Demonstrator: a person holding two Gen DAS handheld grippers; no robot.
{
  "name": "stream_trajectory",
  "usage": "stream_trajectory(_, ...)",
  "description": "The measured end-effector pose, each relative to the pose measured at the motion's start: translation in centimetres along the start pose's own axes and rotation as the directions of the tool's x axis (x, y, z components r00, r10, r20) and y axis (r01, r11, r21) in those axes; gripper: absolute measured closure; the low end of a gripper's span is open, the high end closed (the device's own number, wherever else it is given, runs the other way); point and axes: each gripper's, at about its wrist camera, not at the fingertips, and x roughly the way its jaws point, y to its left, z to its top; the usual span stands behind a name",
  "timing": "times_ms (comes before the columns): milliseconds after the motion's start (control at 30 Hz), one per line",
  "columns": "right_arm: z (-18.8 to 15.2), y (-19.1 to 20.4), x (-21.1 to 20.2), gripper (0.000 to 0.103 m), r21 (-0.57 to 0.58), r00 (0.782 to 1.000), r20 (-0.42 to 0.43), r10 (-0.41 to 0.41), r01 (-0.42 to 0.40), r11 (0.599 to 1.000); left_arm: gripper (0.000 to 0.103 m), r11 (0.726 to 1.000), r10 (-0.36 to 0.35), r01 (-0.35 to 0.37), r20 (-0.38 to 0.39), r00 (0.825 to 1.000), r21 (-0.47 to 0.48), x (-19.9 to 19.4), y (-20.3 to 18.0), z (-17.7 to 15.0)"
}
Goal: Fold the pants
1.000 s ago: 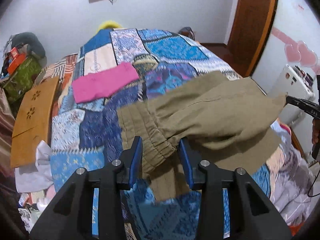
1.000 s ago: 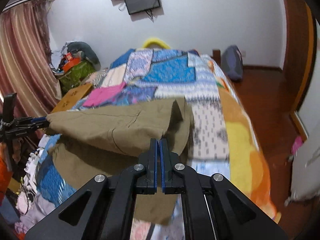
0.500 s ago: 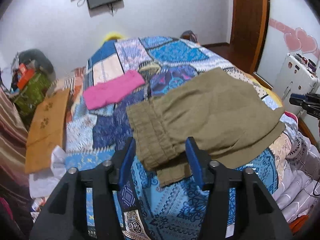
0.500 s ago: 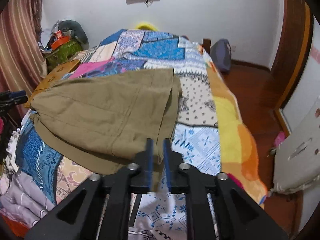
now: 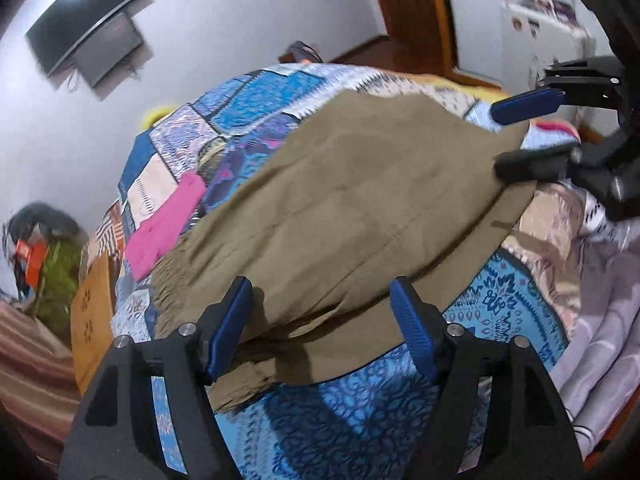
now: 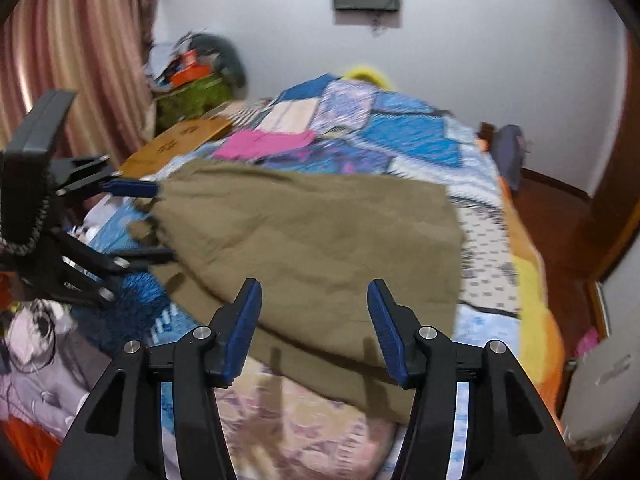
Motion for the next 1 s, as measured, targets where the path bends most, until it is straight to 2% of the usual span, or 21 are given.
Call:
stream_trajectory(67,-0.4,0.9,1.3,0.052,-0.019,0.999,-0.033,0.025,-0.026,0.999,0.032,1.0,0.008,-0.007,-0.005,1.0,0.017,0.7,-0.4,0.1)
stream_trajectory(167,-0.7,1.8,3.1,0.052,-0.05,0.997,-0.07,0.038,-0.041,0.998,0.032,0.999,-0.032,0.032,-0.007,0.999,0.004,1.2,-0.1,0.5)
stream_trajectory(400,-0.2,2.5,4.8,0.052,-0.102,0.997,-0.052,0.058,-0.063,0.993,0.035,0.984,-0.151,0.15,-0.005,0.989,-0.095,1.4,1.5,1.1)
stream_trajectory(467,0.1,2.3,5.1,0.064,-0.099,0.996,-0.049,0.075,-0.079,0.992,0.036,0.984,-0.154,0.153,-0.004,0.988,-0.088,1.4,1.2,0.9)
stream_trajectory(500,0.2,2.2,5.2,0.077,-0.094,0.995,-0.05,0.09,-0.094,0.991,0.036,0.985,-0.154,0.153,-0.007,0.988,-0.079,1.5,0.9,0.8)
stream_trajectory(533,0.4,2.1,5.3,0.085,-0.083,0.993,-0.048,0.106,-0.109,0.991,0.037,0.987,-0.148,0.147,-0.009,0.989,-0.071,1.5,0.7,0.7)
stream_trajectory(600,0.6,2.4,4.9,0.093,-0.08,0.993,-0.031,0.115,-0.117,0.99,0.041,0.99,-0.126,0.126,-0.005,0.992,-0.056,1.6,0.2,0.6)
stream_trajectory(633,0.7,2.6,4.7,0.094,-0.086,0.994,-0.024,0.111,-0.112,0.99,0.047,0.992,-0.112,0.112,0.001,0.994,-0.053,1.5,0.1,0.6)
stream_trajectory(700,1.0,2.7,4.0,0.095,-0.092,0.994,-0.008,0.108,-0.108,0.99,0.062,0.994,-0.09,0.09,0.01,0.996,-0.061,1.3,0.3,0.7)
stream_trajectory(733,1.0,2.7,3.6,0.095,-0.09,0.994,0.0,0.11,-0.109,0.99,0.075,0.993,-0.088,0.089,0.013,0.996,-0.074,1.1,0.5,0.8)
stream_trajectory(833,1.2,2.6,2.3,0.095,-0.086,0.993,0.018,0.117,-0.115,0.99,0.08,0.985,-0.124,0.128,0.038,0.992,-0.115,0.1,1.2,0.9)
stream_trajectory(1000,0.7,3.0,1.1,0.095,-0.093,0.992,0.015,0.123,-0.121,0.988,0.08,0.983,-0.149,0.154,0.056,0.987,-0.097,-1.6,0.4,0.2)
